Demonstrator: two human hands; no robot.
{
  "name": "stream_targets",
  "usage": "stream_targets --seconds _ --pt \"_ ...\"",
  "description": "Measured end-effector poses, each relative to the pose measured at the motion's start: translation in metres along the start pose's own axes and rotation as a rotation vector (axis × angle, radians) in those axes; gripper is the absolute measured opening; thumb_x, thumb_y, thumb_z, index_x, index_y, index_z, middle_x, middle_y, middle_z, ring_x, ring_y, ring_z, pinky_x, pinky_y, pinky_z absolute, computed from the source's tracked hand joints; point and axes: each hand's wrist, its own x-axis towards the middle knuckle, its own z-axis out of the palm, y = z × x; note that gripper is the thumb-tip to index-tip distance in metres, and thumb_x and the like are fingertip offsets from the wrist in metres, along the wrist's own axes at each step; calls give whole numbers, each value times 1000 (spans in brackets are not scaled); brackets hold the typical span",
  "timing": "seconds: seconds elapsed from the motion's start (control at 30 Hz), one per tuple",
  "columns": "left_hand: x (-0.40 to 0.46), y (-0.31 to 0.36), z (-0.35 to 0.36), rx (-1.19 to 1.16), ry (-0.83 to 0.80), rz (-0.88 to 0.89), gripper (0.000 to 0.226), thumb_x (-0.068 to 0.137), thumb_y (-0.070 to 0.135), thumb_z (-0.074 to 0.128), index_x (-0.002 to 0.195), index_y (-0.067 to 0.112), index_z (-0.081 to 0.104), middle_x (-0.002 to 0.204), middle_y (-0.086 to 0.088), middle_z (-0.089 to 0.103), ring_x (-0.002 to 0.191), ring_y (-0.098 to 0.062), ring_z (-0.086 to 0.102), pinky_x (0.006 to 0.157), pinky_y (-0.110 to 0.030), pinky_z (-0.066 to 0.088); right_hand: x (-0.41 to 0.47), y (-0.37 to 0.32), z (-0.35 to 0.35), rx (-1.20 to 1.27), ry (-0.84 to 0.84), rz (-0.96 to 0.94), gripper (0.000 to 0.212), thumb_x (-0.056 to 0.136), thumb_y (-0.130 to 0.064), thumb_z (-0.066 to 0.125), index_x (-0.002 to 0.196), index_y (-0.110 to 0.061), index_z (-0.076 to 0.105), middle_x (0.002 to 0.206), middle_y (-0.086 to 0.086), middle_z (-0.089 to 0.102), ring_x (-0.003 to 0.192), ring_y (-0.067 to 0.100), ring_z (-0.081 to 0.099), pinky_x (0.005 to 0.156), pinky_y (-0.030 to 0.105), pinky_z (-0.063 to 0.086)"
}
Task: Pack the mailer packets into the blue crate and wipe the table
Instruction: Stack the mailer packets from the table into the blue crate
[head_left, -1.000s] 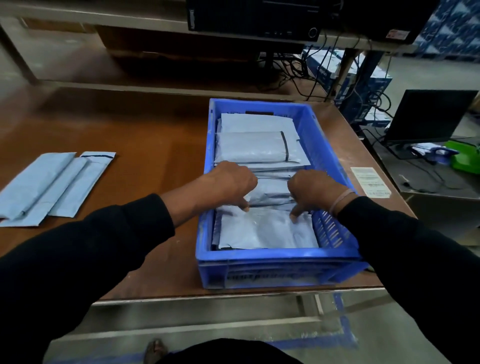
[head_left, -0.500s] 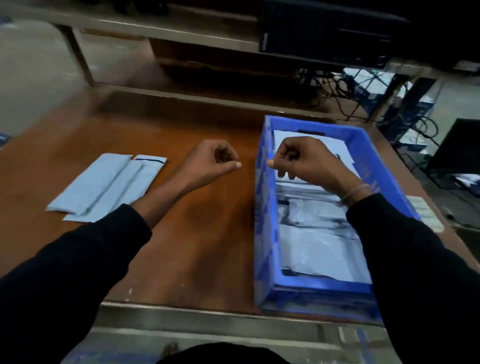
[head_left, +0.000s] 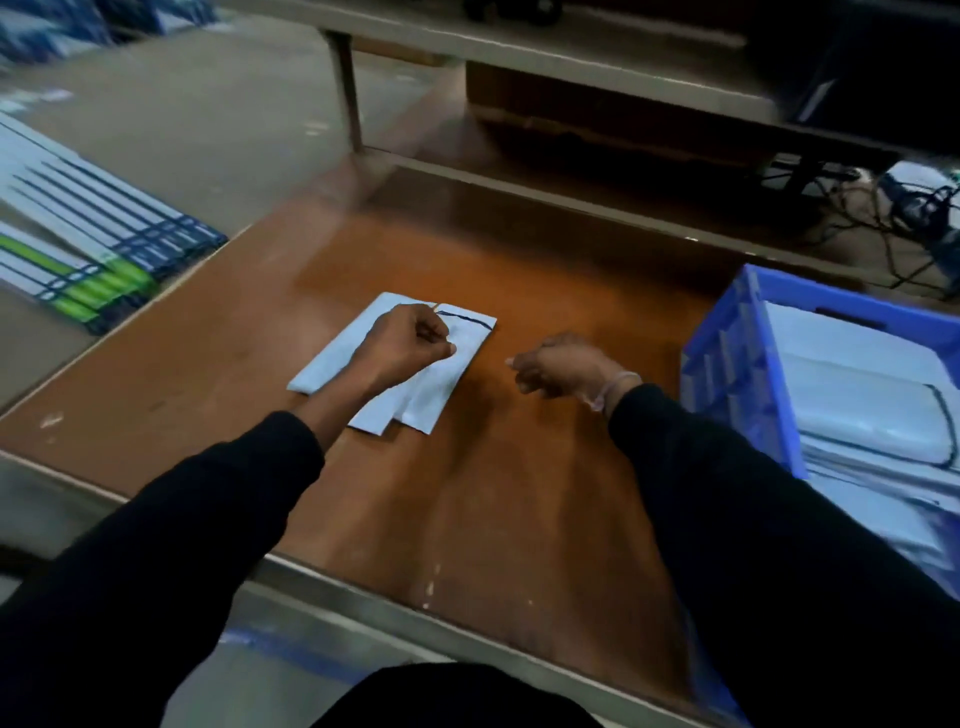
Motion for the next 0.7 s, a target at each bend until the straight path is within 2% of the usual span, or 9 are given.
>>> stream_targets --seconds 0.07,0.17,0.27,0.33,0.4,0.47,0.53,0.63,0.7 --pt "4 -21 -13 54 39 8 23 84 24 82 102 12 74 105 1 73 100 -16 68 86 -32 55 24 4 28 118 18 69 21 87 -21 75 78 -8 62 76 12 63 76 26 63 60 30 47" --pt "15 -49 -30 166 83 -20 31 84 28 81 108 11 73 115 -3 71 106 -21 64 87 -32 49 45 5 62 251 68 124 18 88 -18 73 81 -6 63 81 16 63 60 21 58 56 28 47" --pt "30 -77 -38 225 67 -86 37 81 36 82 109 14 71 117 -7 70 110 -28 63 94 -42 51 58 1 89 293 168 140 18 83 -18 74 76 -8 60 77 15 60 46 17 49 47 26 38" --pt "38 -92 -39 235 39 -124 39 78 40 82 107 19 68 116 -8 68 110 -32 62 91 -45 52 64 -2 101 317 270 129 25 74 -21 79 81 -5 61 79 11 65 52 21 57 44 26 43" --pt "44 -103 -39 212 23 -161 41 77 42 83 107 23 63 119 -11 63 107 -34 61 83 -41 51 66 -6 109 336 338 127 49 66 -25 82 104 -4 59 94 11 68 67 25 64 41 27 47" --pt "46 -109 -38 184 6 -188 47 77 40 85 110 21 58 122 -12 59 105 -33 59 75 -37 45 68 -11 113 339 377 115 57 71 -19 81 115 -6 47 100 8 62 75 25 61 34 19 40" --pt "48 -112 -38 151 0 -215 59 75 41 88 117 18 53 121 -11 57 101 -30 57 67 -34 40 73 -13 117 354 378 132 58 75 -10 78 118 -8 39 100 6 58 76 22 60 31 18 38" --pt "48 -107 -38 61 -38 -254 81 71 42 92 127 13 42 114 -6 56 98 -25 56 57 -34 37 80 -14 119 450 334 137 51 74 -9 71 120 1 52 97 7 64 67 18 57 38 20 43" --pt "48 -105 -38 23 -72 -283 88 69 44 93 131 11 40 115 -3 55 101 -23 56 63 -35 44 82 -17 119 525 278 118 30 76 -13 70 104 -3 69 85 3 66 63 17 54 43 20 41"
